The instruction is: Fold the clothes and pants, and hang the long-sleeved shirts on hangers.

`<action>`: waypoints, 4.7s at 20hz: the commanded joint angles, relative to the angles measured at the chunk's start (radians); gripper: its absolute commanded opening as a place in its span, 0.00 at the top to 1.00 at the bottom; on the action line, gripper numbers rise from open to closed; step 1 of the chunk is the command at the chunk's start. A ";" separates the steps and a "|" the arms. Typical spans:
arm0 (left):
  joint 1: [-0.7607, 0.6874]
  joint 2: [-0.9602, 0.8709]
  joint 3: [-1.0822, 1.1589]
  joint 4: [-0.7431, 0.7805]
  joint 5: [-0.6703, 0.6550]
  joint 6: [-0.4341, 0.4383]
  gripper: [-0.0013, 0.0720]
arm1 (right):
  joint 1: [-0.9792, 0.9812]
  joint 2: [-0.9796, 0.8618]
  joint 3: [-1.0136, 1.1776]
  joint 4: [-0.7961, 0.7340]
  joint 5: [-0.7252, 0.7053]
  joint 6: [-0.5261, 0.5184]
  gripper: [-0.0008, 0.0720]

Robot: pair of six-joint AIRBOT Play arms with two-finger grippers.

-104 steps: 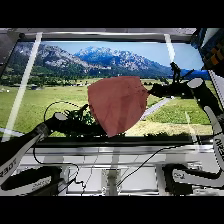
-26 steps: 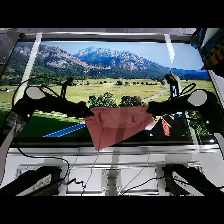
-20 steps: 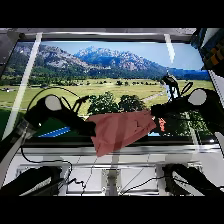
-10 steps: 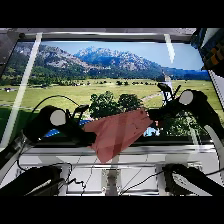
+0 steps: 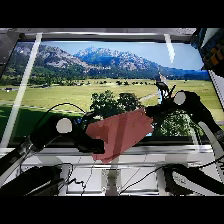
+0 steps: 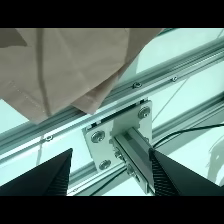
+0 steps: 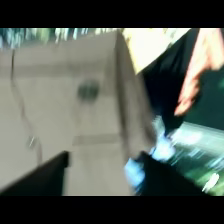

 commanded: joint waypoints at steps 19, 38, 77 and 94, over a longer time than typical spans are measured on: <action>0.166 0.001 -0.002 -0.007 0.076 0.069 0.23 | -0.321 -0.369 0.180 0.397 0.275 -0.532 0.18; 0.166 0.001 -0.002 -0.010 0.191 0.069 0.23 | -0.054 -0.476 0.179 0.372 0.275 -0.597 0.24; 0.984 0.110 0.248 0.080 0.419 0.765 0.96 | -0.867 -0.010 0.381 -0.483 0.351 0.988 0.96; 0.984 0.110 0.248 0.080 0.418 0.764 0.96 | -0.773 -0.013 0.354 -0.293 0.135 0.376 0.31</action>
